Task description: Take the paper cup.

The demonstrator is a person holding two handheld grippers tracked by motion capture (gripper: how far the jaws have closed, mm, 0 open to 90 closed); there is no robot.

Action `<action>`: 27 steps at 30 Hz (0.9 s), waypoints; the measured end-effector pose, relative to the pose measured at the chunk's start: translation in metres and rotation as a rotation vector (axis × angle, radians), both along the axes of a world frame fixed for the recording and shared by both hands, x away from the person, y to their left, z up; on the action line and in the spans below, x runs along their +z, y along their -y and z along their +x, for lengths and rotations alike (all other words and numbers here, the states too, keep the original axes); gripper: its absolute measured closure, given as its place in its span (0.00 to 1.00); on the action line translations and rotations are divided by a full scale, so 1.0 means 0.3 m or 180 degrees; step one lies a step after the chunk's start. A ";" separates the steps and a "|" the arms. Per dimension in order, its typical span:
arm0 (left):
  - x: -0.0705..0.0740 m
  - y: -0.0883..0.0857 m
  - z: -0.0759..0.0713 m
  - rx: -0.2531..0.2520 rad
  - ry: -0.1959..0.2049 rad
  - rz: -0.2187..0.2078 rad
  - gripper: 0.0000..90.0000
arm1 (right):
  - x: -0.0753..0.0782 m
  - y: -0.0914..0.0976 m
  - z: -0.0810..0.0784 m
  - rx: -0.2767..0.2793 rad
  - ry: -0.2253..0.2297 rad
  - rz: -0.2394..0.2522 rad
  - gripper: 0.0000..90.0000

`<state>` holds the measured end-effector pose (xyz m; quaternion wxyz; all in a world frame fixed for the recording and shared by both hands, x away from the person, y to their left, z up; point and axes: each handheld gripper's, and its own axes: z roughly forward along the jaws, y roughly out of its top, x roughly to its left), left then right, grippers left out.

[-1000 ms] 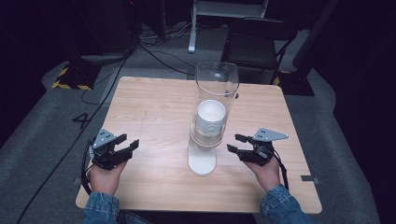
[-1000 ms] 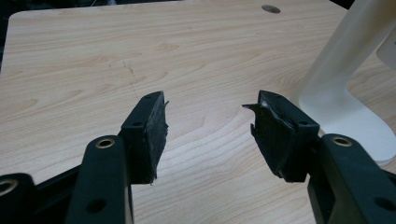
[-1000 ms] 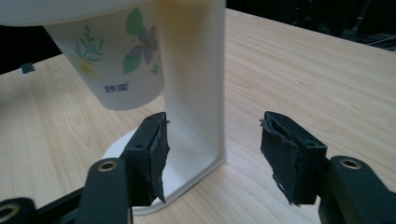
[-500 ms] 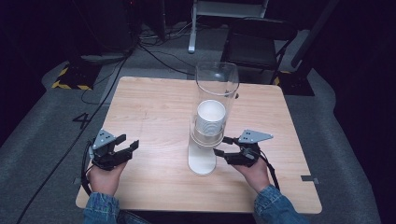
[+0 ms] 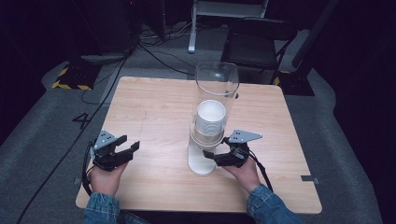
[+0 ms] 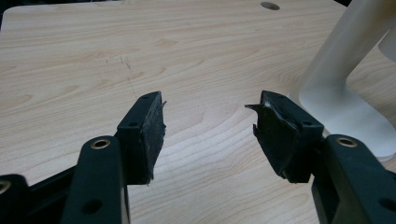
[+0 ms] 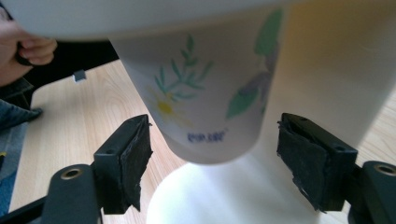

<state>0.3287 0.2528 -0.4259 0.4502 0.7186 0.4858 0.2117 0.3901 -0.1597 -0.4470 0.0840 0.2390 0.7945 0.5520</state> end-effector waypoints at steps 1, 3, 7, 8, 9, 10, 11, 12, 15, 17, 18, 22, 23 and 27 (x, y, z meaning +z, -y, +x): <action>0.000 0.000 0.000 0.0000 0.0000 0.0000 0.47 | 0.000 0.000 0.000 0.0000 0.0000 0.0000 0.29; -0.001 -0.002 -0.002 0.0006 0.0005 0.0001 0.47 | -0.001 -0.009 0.003 0.0012 0.0038 0.0081 0.29; -0.003 -0.006 -0.007 0.0019 0.0008 -0.0011 0.46 | -0.003 -0.025 0.010 0.0035 0.0044 0.0169 0.29; -0.004 -0.008 -0.008 0.0027 0.0016 -0.0010 0.46 | -0.006 -0.031 0.011 0.0034 0.0052 0.0212 0.29; -0.004 -0.008 -0.008 0.0027 0.0016 -0.0010 0.46 | -0.006 -0.031 0.011 0.0034 0.0052 0.0212 0.29; -0.005 -0.010 -0.012 0.0028 -0.0002 -0.0017 0.46 | -0.007 -0.037 0.013 0.0039 0.0095 0.0244 0.29; -0.005 -0.010 -0.012 0.0028 -0.0002 -0.0017 0.46 | -0.007 -0.037 0.013 0.0039 0.0095 0.0244 0.29; -0.006 -0.012 -0.013 0.0028 0.0009 -0.0010 0.46 | -0.008 -0.040 0.013 0.0038 0.0130 0.0252 0.30; -0.008 -0.015 -0.017 0.0038 0.0000 -0.0009 0.46 | -0.009 -0.051 0.014 0.0009 0.0226 0.0284 0.32; -0.010 -0.017 -0.019 0.0049 0.0005 -0.0018 0.46 | -0.011 -0.055 0.019 -0.0002 0.0241 0.0315 0.33; -0.011 -0.018 -0.020 0.0046 -0.0002 -0.0018 0.46 | -0.011 -0.055 0.019 -0.0002 0.0241 0.0315 0.33; -0.012 -0.021 -0.023 0.0060 0.0002 -0.0013 0.46 | -0.011 -0.055 0.019 0.0019 0.0297 0.0302 0.35; -0.012 -0.021 -0.023 0.0062 0.0001 -0.0018 0.46 | -0.011 -0.056 0.019 0.0021 0.0313 0.0301 0.35; -0.012 -0.022 -0.023 0.0060 0.0002 -0.0020 0.46 | -0.011 -0.055 0.020 0.0037 0.0338 0.0280 0.36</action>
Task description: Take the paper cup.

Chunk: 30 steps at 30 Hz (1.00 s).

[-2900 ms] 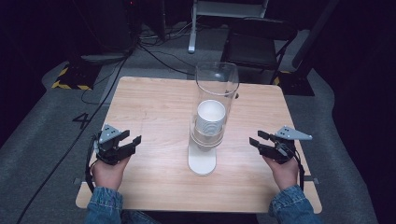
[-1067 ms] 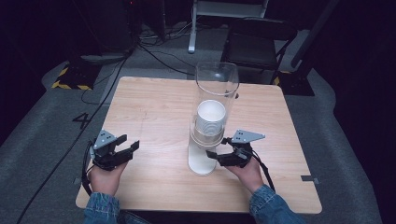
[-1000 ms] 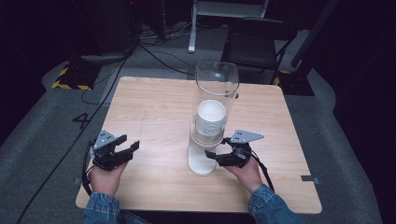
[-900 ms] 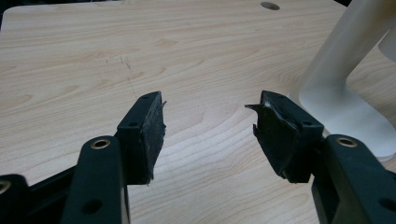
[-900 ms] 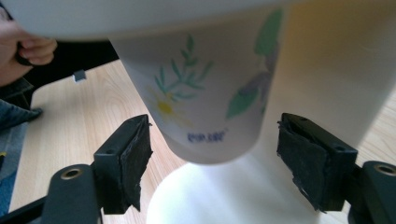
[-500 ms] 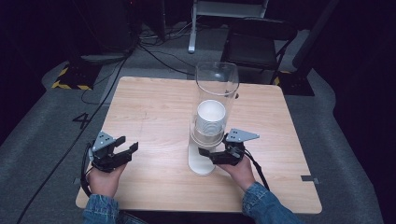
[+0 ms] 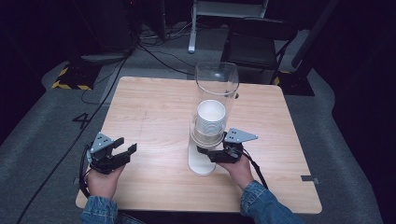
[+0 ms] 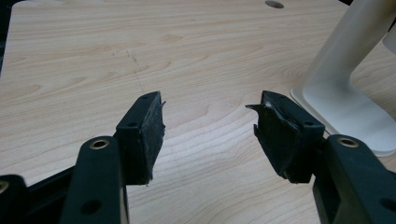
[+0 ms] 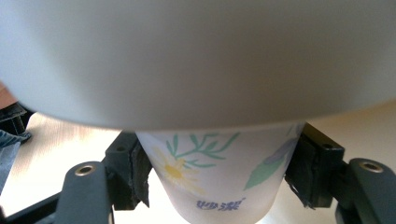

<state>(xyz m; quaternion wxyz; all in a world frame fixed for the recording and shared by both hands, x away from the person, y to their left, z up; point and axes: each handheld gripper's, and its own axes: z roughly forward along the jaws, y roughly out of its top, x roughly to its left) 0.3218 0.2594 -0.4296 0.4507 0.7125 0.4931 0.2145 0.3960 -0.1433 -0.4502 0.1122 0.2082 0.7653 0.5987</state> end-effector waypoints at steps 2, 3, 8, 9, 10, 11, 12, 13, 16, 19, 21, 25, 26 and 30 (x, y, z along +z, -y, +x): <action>0.000 0.000 0.000 -0.0005 -0.0004 -0.0005 0.46 | 0.000 0.001 0.000 0.0011 0.0017 -0.0015 0.37; 0.000 -0.001 0.000 -0.0006 -0.0004 -0.0007 0.46 | 0.000 0.001 0.001 0.0015 0.0024 -0.0016 0.37; 0.000 0.000 0.001 -0.0004 -0.0006 -0.0028 0.46 | -0.001 0.005 0.004 0.0023 0.0082 -0.0053 0.37; 0.000 0.000 0.001 -0.0004 -0.0007 -0.0031 0.46 | -0.002 0.006 0.005 0.0032 0.0103 -0.0052 0.37; 0.000 0.000 0.001 -0.0004 -0.0008 -0.0032 0.46 | -0.003 0.007 0.007 0.0036 0.0124 -0.0052 0.37; 0.000 0.000 0.000 -0.0005 -0.0008 -0.0031 0.46 | -0.004 0.008 0.008 0.0042 0.0131 -0.0053 0.37; 0.000 -0.001 0.001 -0.0011 -0.0008 -0.0021 0.46 | -0.005 0.009 0.009 0.0047 0.0148 -0.0059 0.37; 0.000 -0.001 0.001 -0.0010 -0.0005 -0.0018 0.46 | -0.007 0.011 0.010 0.0041 0.0170 -0.0057 0.37; 0.000 -0.001 0.001 -0.0010 -0.0006 -0.0021 0.46 | -0.012 0.015 0.013 0.0036 0.0238 -0.0055 0.37; 0.000 0.000 0.001 -0.0014 -0.0009 -0.0016 0.46 | -0.017 0.020 0.014 0.0027 0.0295 -0.0069 0.37; -0.001 -0.001 0.001 -0.0019 -0.0012 -0.0019 0.46 | -0.017 0.021 0.015 -0.0002 0.0350 -0.0111 0.37; -0.002 0.000 0.001 -0.0021 -0.0028 -0.0021 0.46 | -0.018 0.022 0.015 0.0002 0.0326 -0.0095 0.37; -0.002 0.000 0.000 -0.0020 -0.0028 -0.0021 0.46 | -0.018 0.022 0.015 0.0002 0.0326 -0.0095 0.37; -0.005 0.000 0.001 -0.0012 -0.0033 -0.0025 0.46 | -0.018 0.019 0.011 -0.0005 0.0279 -0.0087 0.37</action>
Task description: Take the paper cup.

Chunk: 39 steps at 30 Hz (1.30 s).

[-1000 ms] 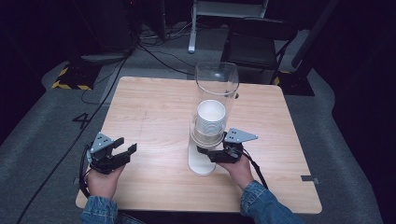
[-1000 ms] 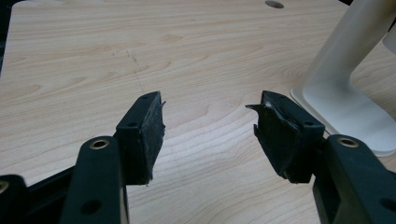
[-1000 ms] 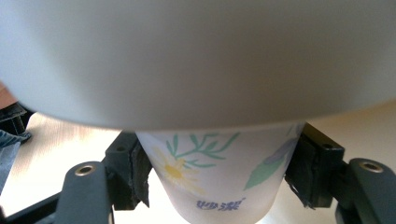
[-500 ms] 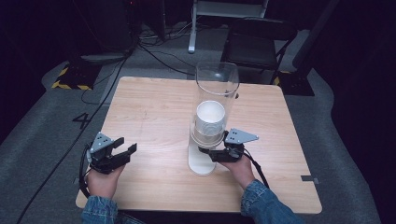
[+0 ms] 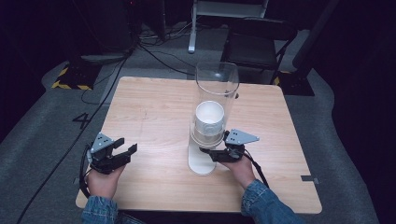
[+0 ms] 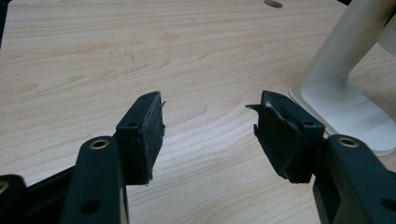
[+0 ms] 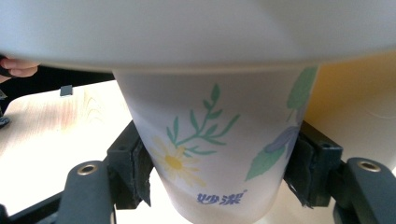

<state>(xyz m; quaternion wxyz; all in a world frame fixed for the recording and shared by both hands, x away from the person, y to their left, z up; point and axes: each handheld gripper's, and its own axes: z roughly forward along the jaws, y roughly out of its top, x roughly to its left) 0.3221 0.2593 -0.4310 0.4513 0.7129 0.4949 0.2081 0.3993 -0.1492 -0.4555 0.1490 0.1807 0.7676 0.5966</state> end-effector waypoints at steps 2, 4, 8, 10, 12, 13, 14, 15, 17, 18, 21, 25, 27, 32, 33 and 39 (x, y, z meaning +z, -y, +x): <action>-0.001 -0.001 0.001 -0.0003 0.0000 0.0002 0.46 | 0.000 0.000 -0.002 0.0004 -0.0023 0.0004 0.37; -0.001 -0.002 0.002 -0.0006 -0.0010 -0.0001 0.46 | -0.001 -0.001 -0.002 0.0001 -0.0041 0.0015 0.37; -0.002 -0.003 0.004 -0.0005 -0.0007 -0.0005 0.46 | -0.007 -0.009 -0.008 0.0024 -0.0150 0.0058 0.37; -0.002 -0.002 0.004 -0.0006 -0.0007 -0.0004 0.46 | -0.011 -0.013 -0.008 0.0060 -0.0224 0.0093 0.37; -0.002 -0.002 0.004 -0.0003 0.0000 -0.0006 0.46 | -0.018 -0.017 -0.007 0.0071 -0.0310 0.0119 0.38; -0.001 -0.002 0.004 -0.0003 0.0005 -0.0010 0.46 | -0.026 -0.021 -0.005 0.0062 -0.0345 0.0023 0.38; -0.001 -0.002 0.004 -0.0003 0.0005 -0.0010 0.46 | -0.033 -0.023 -0.003 0.0061 -0.0365 -0.0031 0.38; -0.001 -0.003 0.004 0.0001 0.0013 -0.0018 0.46 | -0.033 -0.023 -0.003 0.0061 -0.0365 -0.0031 0.38; 0.000 -0.005 0.006 0.0006 0.0015 -0.0020 0.46 | -0.046 -0.026 -0.002 0.0063 -0.0385 -0.0063 0.38; 0.000 -0.006 0.006 0.0006 0.0009 -0.0030 0.46 | -0.049 -0.026 -0.001 0.0066 -0.0361 -0.0057 0.38; -0.002 -0.007 0.010 0.0003 0.0004 -0.0050 0.46 | -0.055 -0.025 -0.003 0.0047 -0.0296 -0.0103 0.38; -0.003 -0.005 0.014 0.0002 0.0007 -0.0056 0.46 | -0.073 -0.025 -0.002 0.0028 -0.0401 -0.0112 0.38; -0.003 -0.003 0.015 -0.0004 -0.0001 -0.0049 0.46 | -0.079 -0.024 -0.003 0.0036 -0.0425 -0.0105 0.38; -0.004 -0.003 0.017 -0.0010 -0.0006 -0.0054 0.46 | -0.097 -0.028 -0.008 0.0037 -0.0418 -0.0153 0.38; -0.005 -0.003 0.018 -0.0012 -0.0012 -0.0054 0.46 | -0.101 -0.027 -0.008 0.0022 -0.0425 -0.0181 0.38; -0.008 -0.003 0.021 -0.0008 -0.0005 -0.0061 0.46 | -0.110 -0.028 -0.011 0.0007 -0.0426 -0.0238 0.38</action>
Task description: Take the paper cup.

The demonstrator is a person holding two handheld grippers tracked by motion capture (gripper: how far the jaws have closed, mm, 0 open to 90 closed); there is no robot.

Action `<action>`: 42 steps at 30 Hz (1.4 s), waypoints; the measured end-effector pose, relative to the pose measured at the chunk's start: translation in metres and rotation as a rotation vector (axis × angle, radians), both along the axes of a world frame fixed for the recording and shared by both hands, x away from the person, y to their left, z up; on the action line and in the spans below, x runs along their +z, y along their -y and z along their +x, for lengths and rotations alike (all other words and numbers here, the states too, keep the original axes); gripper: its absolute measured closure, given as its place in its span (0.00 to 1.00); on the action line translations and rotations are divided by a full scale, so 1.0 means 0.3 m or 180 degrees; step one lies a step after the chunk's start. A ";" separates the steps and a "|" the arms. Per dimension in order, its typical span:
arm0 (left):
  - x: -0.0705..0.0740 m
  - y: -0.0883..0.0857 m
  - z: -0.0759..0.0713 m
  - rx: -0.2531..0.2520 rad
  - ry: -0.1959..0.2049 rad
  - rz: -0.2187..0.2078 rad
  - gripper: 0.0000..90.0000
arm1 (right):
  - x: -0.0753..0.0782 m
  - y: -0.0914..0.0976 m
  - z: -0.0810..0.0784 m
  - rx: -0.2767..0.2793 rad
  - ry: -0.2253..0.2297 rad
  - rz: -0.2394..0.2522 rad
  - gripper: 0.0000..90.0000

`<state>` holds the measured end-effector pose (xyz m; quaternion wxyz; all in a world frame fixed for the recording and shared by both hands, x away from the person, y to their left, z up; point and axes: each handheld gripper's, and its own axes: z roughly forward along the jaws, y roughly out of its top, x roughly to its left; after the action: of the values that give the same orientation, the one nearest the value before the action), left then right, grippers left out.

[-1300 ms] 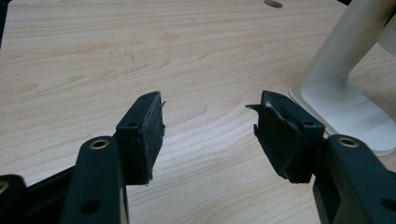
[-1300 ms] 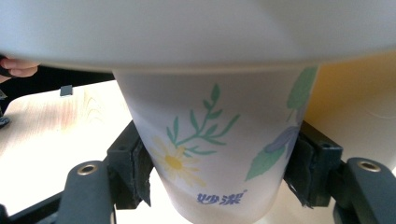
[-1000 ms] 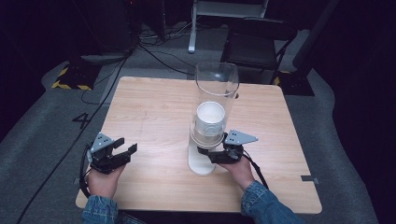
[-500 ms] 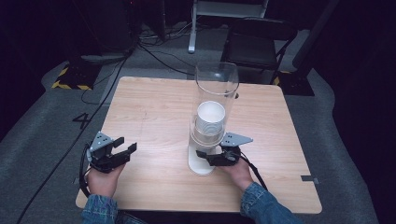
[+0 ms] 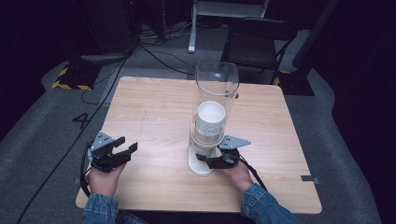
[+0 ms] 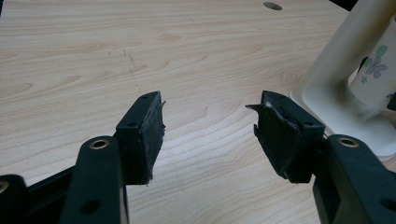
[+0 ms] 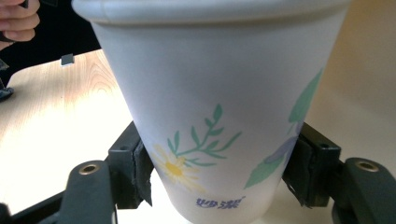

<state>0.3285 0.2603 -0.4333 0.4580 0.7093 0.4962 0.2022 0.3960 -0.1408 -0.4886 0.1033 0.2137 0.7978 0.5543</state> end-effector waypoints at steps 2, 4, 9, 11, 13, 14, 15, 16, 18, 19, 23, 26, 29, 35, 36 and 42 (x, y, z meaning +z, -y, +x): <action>-0.002 0.000 0.003 0.0001 -0.0009 -0.0008 0.46 | -0.001 0.000 -0.002 -0.0018 -0.0001 -0.0029 0.38; -0.004 0.001 0.006 0.0000 -0.0011 -0.0006 0.46 | -0.002 0.000 -0.003 -0.0018 -0.0022 -0.0076 0.38; -0.007 0.003 0.014 -0.0007 -0.0029 -0.0019 0.46 | -0.002 0.005 -0.009 -0.0028 0.0009 -0.0131 0.38; -0.009 0.003 0.019 -0.0014 -0.0035 -0.0029 0.46 | -0.005 0.009 -0.011 -0.0037 -0.0002 -0.0136 0.38; -0.010 0.003 0.024 -0.0025 -0.0036 -0.0025 0.46 | -0.009 0.012 -0.015 -0.0042 -0.0026 -0.0160 0.38; -0.011 0.005 0.027 -0.0025 -0.0042 -0.0038 0.46 | -0.010 0.013 -0.017 -0.0042 -0.0046 -0.0173 0.38; -0.012 0.007 0.029 -0.0022 -0.0047 -0.0045 0.46 | -0.012 0.014 -0.019 -0.0032 -0.0060 -0.0198 0.38; -0.013 0.007 0.033 -0.0027 -0.0042 -0.0035 0.46 | -0.012 0.014 -0.019 -0.0032 -0.0060 -0.0198 0.38; -0.015 0.012 0.040 -0.0032 -0.0050 -0.0037 0.46 | -0.015 0.016 -0.022 -0.0041 -0.0070 -0.0201 0.38; -0.016 0.014 0.043 -0.0038 -0.0060 -0.0043 0.46 | -0.018 0.019 -0.024 -0.0046 -0.0091 -0.0210 0.38; -0.019 0.027 0.056 -0.0073 -0.0066 -0.0059 0.46 | -0.025 0.021 -0.026 -0.0045 -0.0132 -0.0299 0.38; -0.021 0.033 0.068 -0.0098 -0.0062 -0.0068 0.46 | -0.026 0.027 -0.029 -0.0060 -0.0135 -0.0340 0.38; -0.024 0.036 0.077 -0.0101 -0.0071 -0.0098 0.46 | -0.029 0.036 -0.032 -0.0086 -0.0150 -0.0381 0.38; -0.026 0.053 0.096 -0.0120 -0.0079 -0.0067 0.46 | -0.031 0.051 -0.038 -0.0107 -0.0211 -0.0459 0.38; -0.026 0.053 0.096 -0.0120 -0.0079 -0.0067 0.46 | -0.031 0.051 -0.038 -0.0107 -0.0211 -0.0459 0.38; -0.023 0.070 0.112 -0.0167 -0.0059 -0.0056 0.46 | -0.031 0.064 -0.049 -0.0128 -0.0214 -0.0528 0.38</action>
<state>0.3622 0.2393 -0.4402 0.4648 0.7199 0.4834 0.1792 0.3813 -0.1600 -0.4978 0.1048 0.2389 0.8395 0.4767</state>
